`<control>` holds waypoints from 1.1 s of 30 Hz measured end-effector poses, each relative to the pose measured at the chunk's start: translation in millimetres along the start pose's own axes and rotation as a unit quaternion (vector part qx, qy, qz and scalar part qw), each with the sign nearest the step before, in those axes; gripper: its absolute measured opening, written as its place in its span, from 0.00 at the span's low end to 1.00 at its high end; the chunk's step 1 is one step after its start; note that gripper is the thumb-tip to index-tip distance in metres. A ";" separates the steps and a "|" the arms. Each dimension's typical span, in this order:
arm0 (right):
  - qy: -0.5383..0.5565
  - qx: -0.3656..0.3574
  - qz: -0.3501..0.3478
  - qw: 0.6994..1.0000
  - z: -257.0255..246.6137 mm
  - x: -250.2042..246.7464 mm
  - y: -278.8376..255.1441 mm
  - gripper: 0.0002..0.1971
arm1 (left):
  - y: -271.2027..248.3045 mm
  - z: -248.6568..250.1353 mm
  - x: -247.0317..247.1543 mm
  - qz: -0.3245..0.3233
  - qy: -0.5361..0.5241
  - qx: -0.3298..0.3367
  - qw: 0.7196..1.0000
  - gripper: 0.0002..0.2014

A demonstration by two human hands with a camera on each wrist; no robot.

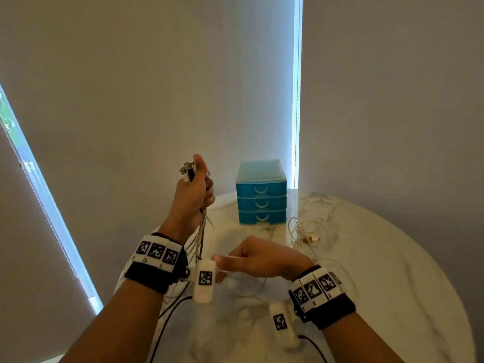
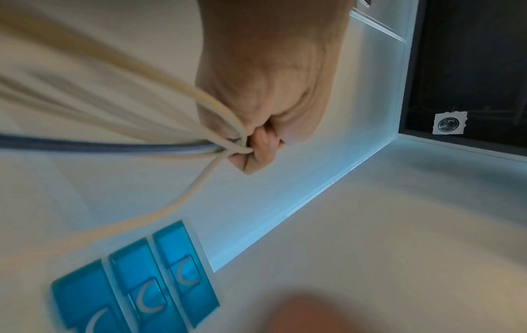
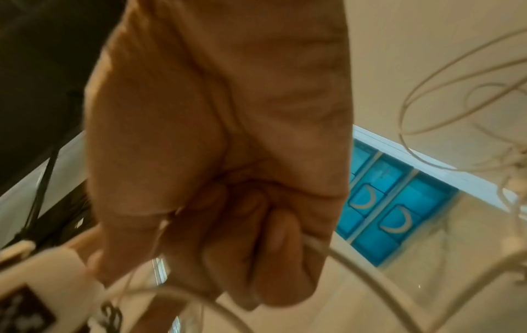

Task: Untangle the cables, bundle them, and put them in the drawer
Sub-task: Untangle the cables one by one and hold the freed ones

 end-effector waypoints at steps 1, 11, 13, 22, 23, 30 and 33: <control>0.029 -0.006 -0.031 0.999 -2.0 -1.7 -4.8 0.35 | 1.8 0.4 -2.9 0.011 -0.002 0.006 1.000 0.24; 0.590 -0.055 0.231 0.772 27.1 -57.4 -21.4 0.22 | 15.0 -5.8 -26.8 0.126 -0.031 0.014 0.991 0.27; 0.513 -0.001 0.322 0.796 33.6 -60.7 -17.0 0.25 | 14.9 -7.6 -24.8 0.138 0.012 0.022 0.990 0.29; 0.182 0.198 0.543 0.796 77.3 -76.5 -14.9 0.23 | 17.9 3.4 -39.5 0.161 0.110 0.057 0.979 0.31; 0.172 0.189 0.543 0.800 73.3 -74.0 -15.2 0.20 | 15.1 4.2 -35.3 0.130 0.137 0.058 0.980 0.29; 0.133 -0.050 0.411 0.901 12.6 -26.6 -7.6 0.14 | -26.1 -1.3 19.8 -0.042 0.309 0.077 0.947 0.31; 0.115 -0.097 0.379 0.913 4.1 -11.7 0.0 0.10 | -37.9 -2.5 28.5 -0.113 0.314 0.089 0.939 0.22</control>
Point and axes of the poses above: each hand's wrist, its own y-axis towards the middle knuckle, its own x-axis out of the palm, z = x × y, the point moved 1 cm from there along y, towards the middle knuckle, and after that the axes turned 8 degrees about z, right-handed, at the moved point
